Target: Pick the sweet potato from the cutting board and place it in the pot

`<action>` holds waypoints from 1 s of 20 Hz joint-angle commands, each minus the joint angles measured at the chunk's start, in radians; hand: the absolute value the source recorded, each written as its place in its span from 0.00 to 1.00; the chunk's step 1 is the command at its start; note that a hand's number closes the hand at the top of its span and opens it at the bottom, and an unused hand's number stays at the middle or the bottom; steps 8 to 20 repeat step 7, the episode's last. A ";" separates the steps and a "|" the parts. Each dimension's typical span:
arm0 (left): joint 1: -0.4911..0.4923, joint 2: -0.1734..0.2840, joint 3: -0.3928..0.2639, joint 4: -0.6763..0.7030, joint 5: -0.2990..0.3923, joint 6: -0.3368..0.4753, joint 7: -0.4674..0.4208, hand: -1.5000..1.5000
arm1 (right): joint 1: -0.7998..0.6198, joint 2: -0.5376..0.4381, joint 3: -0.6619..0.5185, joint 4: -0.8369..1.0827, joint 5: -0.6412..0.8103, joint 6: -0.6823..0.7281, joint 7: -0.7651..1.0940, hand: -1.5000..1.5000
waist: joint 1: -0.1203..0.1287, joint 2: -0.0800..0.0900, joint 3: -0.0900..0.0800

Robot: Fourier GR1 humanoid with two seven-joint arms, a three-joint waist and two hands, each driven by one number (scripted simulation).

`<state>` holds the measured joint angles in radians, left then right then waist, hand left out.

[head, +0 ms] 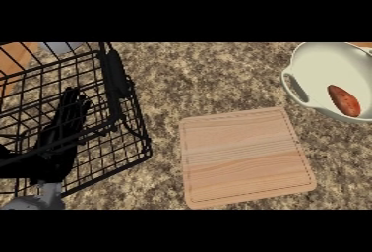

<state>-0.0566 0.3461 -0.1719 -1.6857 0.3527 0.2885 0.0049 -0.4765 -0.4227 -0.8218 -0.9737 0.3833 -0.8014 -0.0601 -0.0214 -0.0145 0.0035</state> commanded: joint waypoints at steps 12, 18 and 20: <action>-0.125 0.032 0.086 0.048 -0.038 0.007 0.014 0.50 | 0.303 0.044 -0.059 -0.265 -0.142 0.129 -0.017 0.00 | 0.002 0.013 -0.003; -0.125 0.032 0.086 0.048 -0.038 0.007 0.014 0.50 | 0.303 0.044 -0.059 -0.265 -0.142 0.129 -0.017 0.00 | 0.002 0.013 -0.003; -0.125 0.032 0.086 0.048 -0.038 0.007 0.014 0.50 | 0.303 0.044 -0.059 -0.265 -0.142 0.129 -0.017 0.00 | 0.002 0.013 -0.003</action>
